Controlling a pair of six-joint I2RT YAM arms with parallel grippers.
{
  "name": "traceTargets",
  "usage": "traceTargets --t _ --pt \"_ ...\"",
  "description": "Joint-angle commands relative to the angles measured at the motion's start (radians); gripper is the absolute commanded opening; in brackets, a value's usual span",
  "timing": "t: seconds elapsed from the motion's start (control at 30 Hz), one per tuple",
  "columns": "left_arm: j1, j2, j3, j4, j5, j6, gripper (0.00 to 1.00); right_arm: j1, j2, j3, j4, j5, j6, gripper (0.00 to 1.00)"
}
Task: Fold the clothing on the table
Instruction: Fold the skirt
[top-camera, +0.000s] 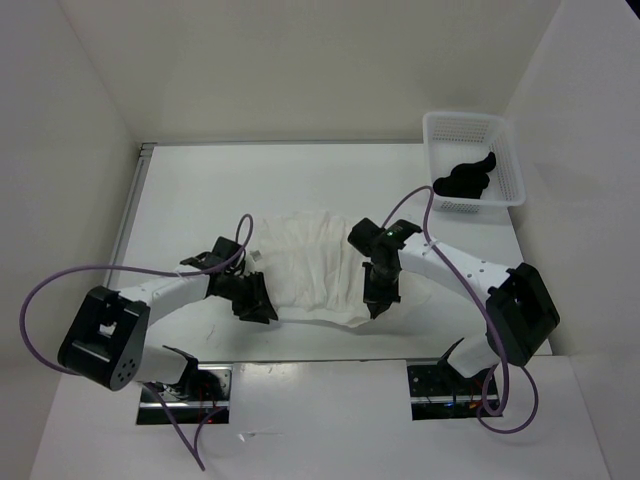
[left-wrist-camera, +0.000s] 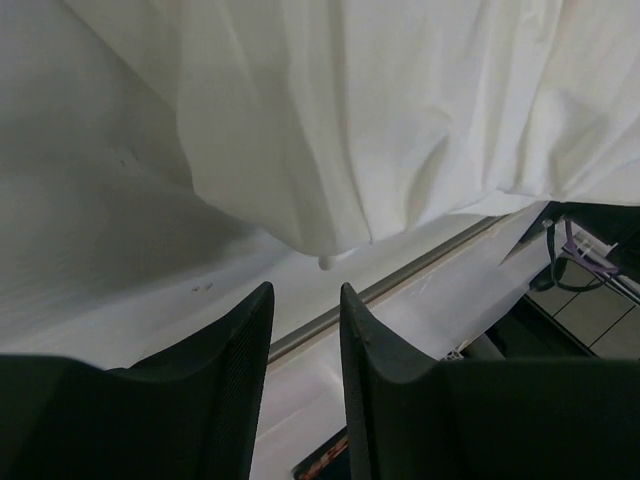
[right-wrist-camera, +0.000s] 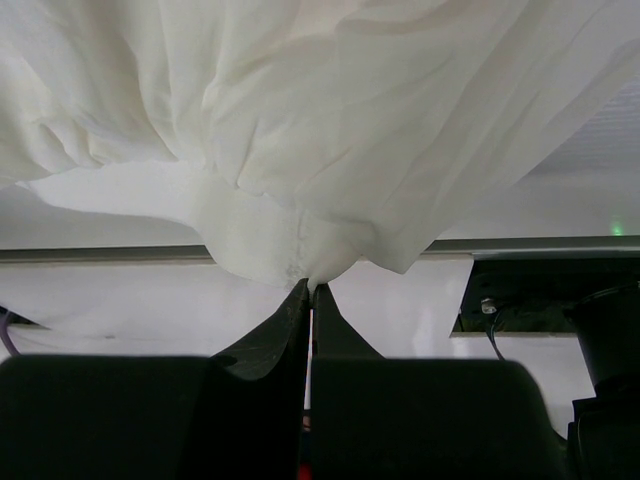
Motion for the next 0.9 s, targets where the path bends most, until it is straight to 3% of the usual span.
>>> traceTargets --t 0.0,0.33,0.6,0.73,0.87 --pt "-0.004 0.029 -0.009 0.091 -0.013 -0.031 0.4 0.014 -0.021 0.03 0.021 0.02 0.014 0.0" --pt "-0.004 0.138 0.054 0.197 -0.026 -0.06 0.4 0.024 -0.051 0.011 0.021 0.009 0.042 0.0" --pt "-0.004 0.181 0.054 0.251 -0.017 -0.089 0.01 0.024 -0.07 0.002 0.021 0.0 0.051 0.0" --pt "-0.004 0.152 0.078 0.199 0.026 -0.089 0.0 0.024 -0.07 -0.007 0.012 0.0 0.051 0.0" --pt "-0.004 0.011 0.106 0.053 0.026 -0.08 0.0 0.024 -0.091 -0.038 0.001 -0.018 0.051 0.0"
